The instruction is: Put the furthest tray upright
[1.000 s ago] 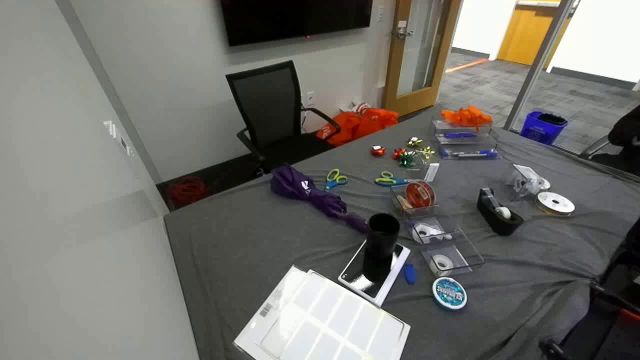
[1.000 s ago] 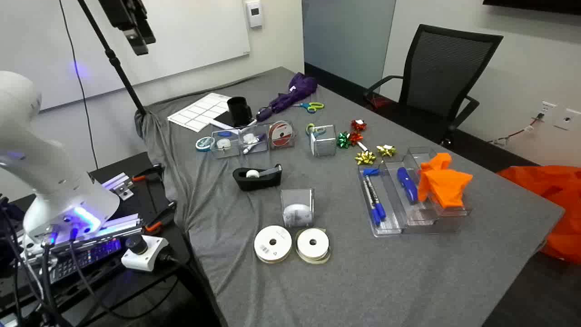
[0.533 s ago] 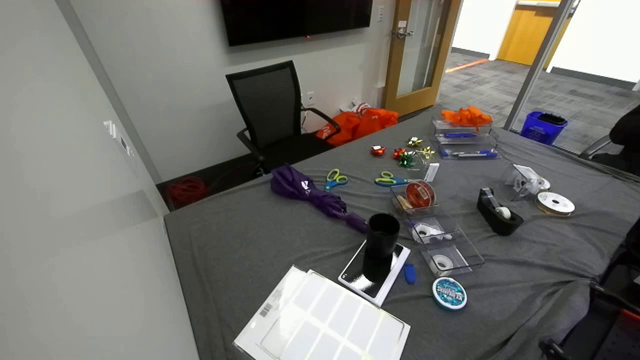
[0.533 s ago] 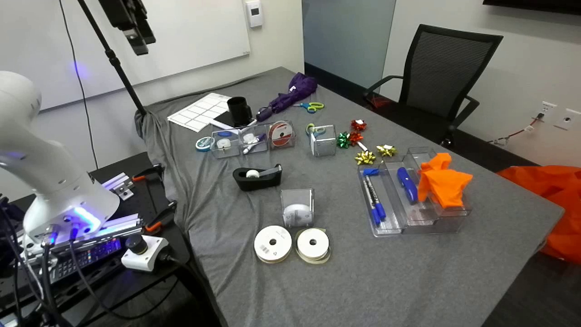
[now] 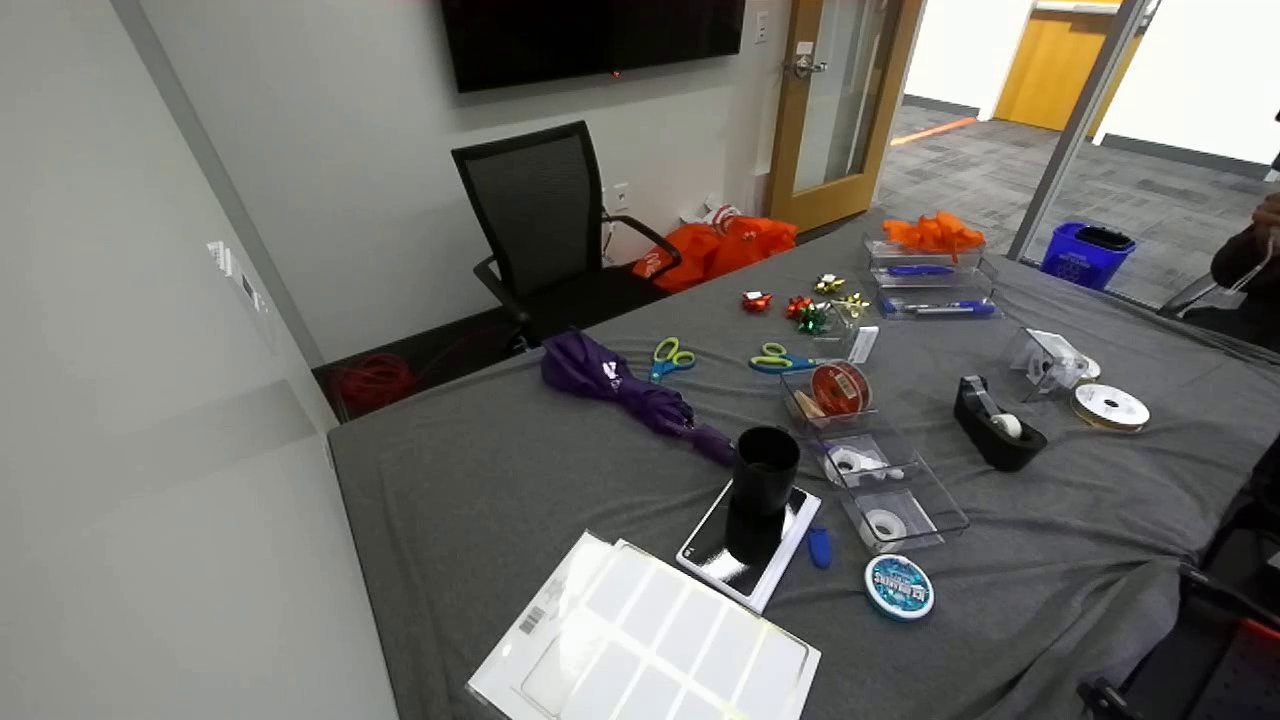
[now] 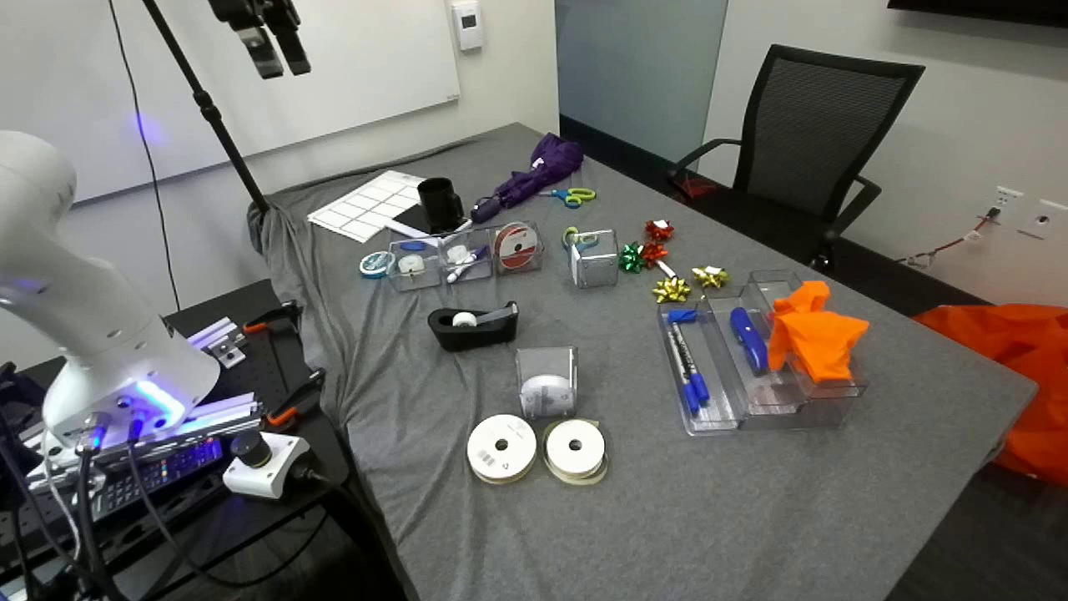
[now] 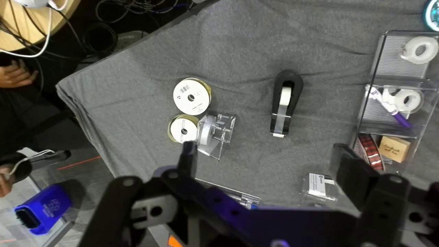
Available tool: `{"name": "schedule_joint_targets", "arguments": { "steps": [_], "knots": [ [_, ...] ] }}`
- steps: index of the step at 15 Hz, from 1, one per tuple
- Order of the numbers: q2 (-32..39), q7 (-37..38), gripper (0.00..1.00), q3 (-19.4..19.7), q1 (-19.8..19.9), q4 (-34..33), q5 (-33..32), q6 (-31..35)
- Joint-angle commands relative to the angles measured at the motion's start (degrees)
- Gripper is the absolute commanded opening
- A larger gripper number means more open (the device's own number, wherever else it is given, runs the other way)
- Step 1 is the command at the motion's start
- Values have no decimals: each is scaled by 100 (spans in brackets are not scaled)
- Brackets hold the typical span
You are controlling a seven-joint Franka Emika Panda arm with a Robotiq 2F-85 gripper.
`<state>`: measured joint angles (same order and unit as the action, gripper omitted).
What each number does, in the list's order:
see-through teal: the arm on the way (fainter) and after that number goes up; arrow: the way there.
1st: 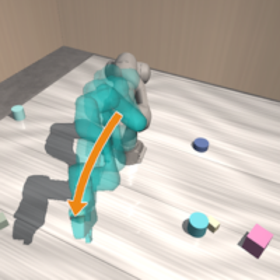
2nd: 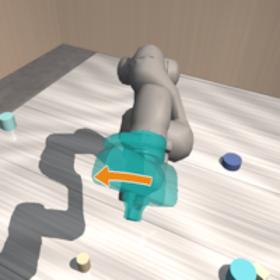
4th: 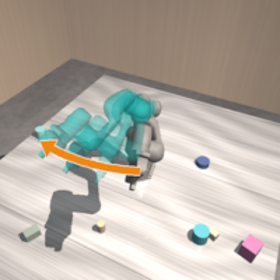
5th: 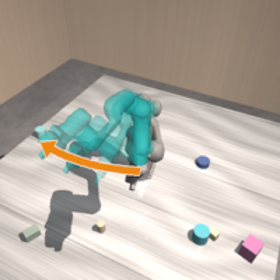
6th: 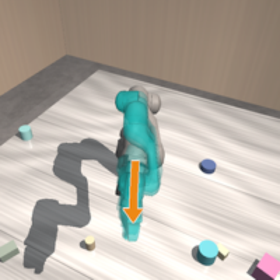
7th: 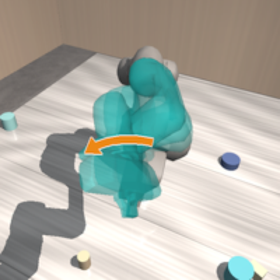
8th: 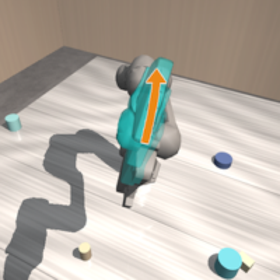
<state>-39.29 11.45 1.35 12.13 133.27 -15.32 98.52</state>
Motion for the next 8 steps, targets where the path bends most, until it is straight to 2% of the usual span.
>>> {"name": "schedule_joint_targets", "arguments": {
  "steps": [1, 4, 8],
  "knots": [
    [821, 443, 100, -283, 1, -583, -335, -126],
    [1513, 720, 100, -339, -24, -1117, -547, -38],
    [2527, 941, 100, -259, -133, -2025, -495, 264]
  ]
}}
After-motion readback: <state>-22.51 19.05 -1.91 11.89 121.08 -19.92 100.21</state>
